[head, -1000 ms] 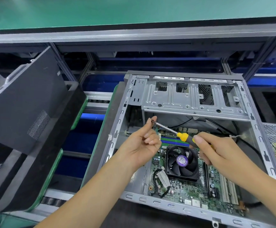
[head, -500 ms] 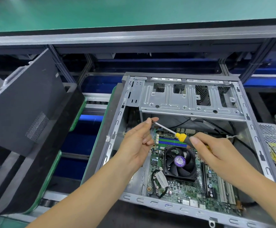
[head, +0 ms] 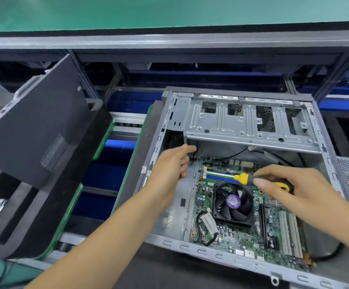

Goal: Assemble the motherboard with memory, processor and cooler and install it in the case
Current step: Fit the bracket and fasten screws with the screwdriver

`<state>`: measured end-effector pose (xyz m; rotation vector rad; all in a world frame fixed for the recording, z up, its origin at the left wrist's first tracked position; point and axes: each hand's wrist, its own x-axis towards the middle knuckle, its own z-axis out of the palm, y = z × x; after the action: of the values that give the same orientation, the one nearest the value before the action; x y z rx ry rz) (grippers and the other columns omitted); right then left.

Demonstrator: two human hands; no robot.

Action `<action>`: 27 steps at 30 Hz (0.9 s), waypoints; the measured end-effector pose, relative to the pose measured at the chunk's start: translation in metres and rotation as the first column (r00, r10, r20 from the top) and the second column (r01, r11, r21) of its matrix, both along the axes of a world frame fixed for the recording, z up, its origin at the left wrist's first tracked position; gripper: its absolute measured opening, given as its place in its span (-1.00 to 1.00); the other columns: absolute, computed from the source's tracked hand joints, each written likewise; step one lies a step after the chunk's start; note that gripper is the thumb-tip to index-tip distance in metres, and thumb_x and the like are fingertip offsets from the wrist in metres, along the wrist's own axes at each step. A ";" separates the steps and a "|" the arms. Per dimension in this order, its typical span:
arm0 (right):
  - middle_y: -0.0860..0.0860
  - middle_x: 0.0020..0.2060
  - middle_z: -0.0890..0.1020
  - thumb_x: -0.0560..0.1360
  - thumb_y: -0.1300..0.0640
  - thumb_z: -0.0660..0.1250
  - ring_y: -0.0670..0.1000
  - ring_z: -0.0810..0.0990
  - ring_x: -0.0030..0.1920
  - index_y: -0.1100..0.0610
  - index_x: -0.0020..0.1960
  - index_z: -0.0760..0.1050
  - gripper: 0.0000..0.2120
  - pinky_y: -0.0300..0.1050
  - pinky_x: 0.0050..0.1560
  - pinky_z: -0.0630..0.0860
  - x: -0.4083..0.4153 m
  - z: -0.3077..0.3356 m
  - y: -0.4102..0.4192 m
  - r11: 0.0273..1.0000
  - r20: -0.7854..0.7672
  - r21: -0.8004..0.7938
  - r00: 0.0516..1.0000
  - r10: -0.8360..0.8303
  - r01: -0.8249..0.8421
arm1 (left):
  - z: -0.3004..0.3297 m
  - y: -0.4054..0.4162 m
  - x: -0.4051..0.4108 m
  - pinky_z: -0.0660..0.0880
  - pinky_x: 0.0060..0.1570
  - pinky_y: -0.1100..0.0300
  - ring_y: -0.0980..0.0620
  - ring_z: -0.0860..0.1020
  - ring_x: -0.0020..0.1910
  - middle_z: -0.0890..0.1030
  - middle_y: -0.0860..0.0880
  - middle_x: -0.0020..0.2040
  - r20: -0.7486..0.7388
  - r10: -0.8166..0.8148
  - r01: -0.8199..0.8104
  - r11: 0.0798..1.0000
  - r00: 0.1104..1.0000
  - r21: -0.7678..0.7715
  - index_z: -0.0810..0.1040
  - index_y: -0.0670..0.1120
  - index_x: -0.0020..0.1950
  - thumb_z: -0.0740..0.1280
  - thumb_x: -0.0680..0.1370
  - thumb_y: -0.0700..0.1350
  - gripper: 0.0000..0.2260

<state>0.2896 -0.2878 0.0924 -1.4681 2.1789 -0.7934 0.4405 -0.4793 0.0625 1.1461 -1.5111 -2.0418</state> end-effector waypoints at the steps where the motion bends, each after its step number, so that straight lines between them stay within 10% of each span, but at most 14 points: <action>1: -0.37 -0.30 0.59 0.43 -0.19 0.24 -0.26 0.56 -0.26 -0.29 -0.15 0.53 -0.90 -0.43 -0.24 0.39 0.002 0.001 -0.003 1.000 0.000 0.011 1.000 0.018 -0.018 | 0.006 -0.001 -0.002 0.36 -0.32 0.21 0.05 0.39 -0.42 0.39 -0.17 -0.40 0.038 -0.038 0.042 0.995 0.999 -0.090 0.55 -0.13 0.25 0.14 0.66 -0.09 -0.72; 3: -0.41 -0.25 0.60 0.39 -0.23 0.25 -0.33 0.56 -0.20 -0.27 -0.13 0.56 -0.85 -0.48 -0.16 0.38 0.009 0.002 -0.009 0.997 0.026 0.022 0.997 0.069 -0.069 | 0.013 -0.006 -0.007 0.42 -0.30 0.25 0.20 0.51 -0.36 0.55 -0.16 -0.25 0.092 -0.095 0.115 0.962 0.991 -0.247 0.61 -0.05 0.18 0.14 0.65 -0.07 -0.73; 5: -0.35 -0.25 0.62 0.34 -0.29 0.23 -0.27 0.57 -0.21 -0.24 -0.13 0.55 -0.78 -0.43 -0.15 0.40 0.017 0.001 -0.017 0.993 0.067 0.040 0.992 0.109 -0.112 | 0.016 -0.011 -0.013 0.29 -0.39 0.41 0.33 0.42 -0.49 0.38 0.14 -0.56 0.084 -0.147 0.167 0.936 0.985 -0.311 0.64 -0.10 0.13 0.13 0.66 -0.09 -0.71; 6: -0.31 -0.27 0.62 0.34 -0.29 0.24 -0.23 0.57 -0.24 -0.22 -0.14 0.54 -0.78 -0.40 -0.19 0.40 0.021 0.000 -0.022 0.990 0.075 0.045 0.988 0.134 -0.137 | 0.016 -0.011 -0.016 0.26 -0.43 0.47 0.36 0.40 -0.51 0.15 0.36 -0.33 0.077 -0.164 0.180 0.933 0.983 -0.312 0.64 -0.15 0.12 0.12 0.66 -0.11 -0.70; 7: -0.28 -0.28 0.62 0.36 -0.29 0.26 -0.21 0.57 -0.27 -0.20 -0.15 0.53 -0.79 -0.39 -0.22 0.40 0.024 -0.001 -0.028 0.985 0.075 0.049 0.984 0.162 -0.166 | 0.014 -0.011 -0.017 0.24 -0.46 0.51 0.37 0.40 -0.53 0.59 0.14 -0.35 0.073 -0.169 0.184 0.931 0.983 -0.314 0.64 -0.19 0.11 0.12 0.66 -0.12 -0.69; 8: -0.27 -0.29 0.62 0.37 -0.27 0.28 -0.19 0.57 -0.28 -0.18 -0.16 0.53 -0.81 -0.37 -0.25 0.41 0.028 -0.002 -0.033 0.979 0.077 0.054 0.979 0.190 -0.195 | 0.012 -0.010 -0.018 0.23 -0.49 0.52 0.36 0.41 -0.54 0.45 0.18 -0.60 0.073 -0.165 0.180 0.930 0.984 -0.320 0.63 -0.22 0.10 0.12 0.66 -0.13 -0.69; 14: -0.10 -0.34 0.63 0.37 -0.14 0.31 -0.09 0.58 -0.31 -0.10 -0.20 0.48 -0.87 -0.09 -0.24 0.51 0.041 -0.018 -0.051 0.926 0.095 0.162 0.940 0.328 -0.339 | 0.010 -0.019 -0.016 0.23 -0.51 0.51 0.25 0.52 -0.47 0.58 0.18 -0.38 0.100 -0.127 0.154 0.927 0.987 -0.343 0.65 -0.24 0.05 0.15 0.65 -0.14 -0.70; 21: -0.11 -0.38 0.54 0.38 -0.17 0.24 -0.15 0.47 -0.34 -0.14 -0.20 0.36 -0.87 -0.21 -0.29 0.46 0.047 -0.028 -0.049 0.865 -0.062 0.310 0.899 0.433 -0.395 | 0.009 -0.020 -0.017 0.23 -0.55 0.52 0.37 0.40 -0.56 0.41 0.23 -0.63 0.106 -0.115 0.142 0.944 0.988 -0.297 0.65 -0.27 0.04 0.17 0.63 -0.19 -0.72; 27: -0.20 -0.37 0.51 0.41 -0.16 0.25 -0.20 0.45 -0.35 -0.15 -0.17 0.34 -0.87 -0.30 -0.36 0.40 0.049 -0.028 -0.049 0.851 -0.114 0.359 0.887 0.448 -0.384 | 0.011 -0.020 -0.018 0.25 -0.48 0.55 0.48 0.45 -0.16 0.37 0.28 -0.19 0.085 -0.123 0.144 0.934 0.989 -0.326 0.66 -0.25 0.03 0.17 0.64 -0.18 -0.72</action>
<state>0.3391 -0.3369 0.0644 -1.8025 1.8859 -0.1319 0.4221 -0.4989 0.0733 1.0052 -1.9230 -1.7520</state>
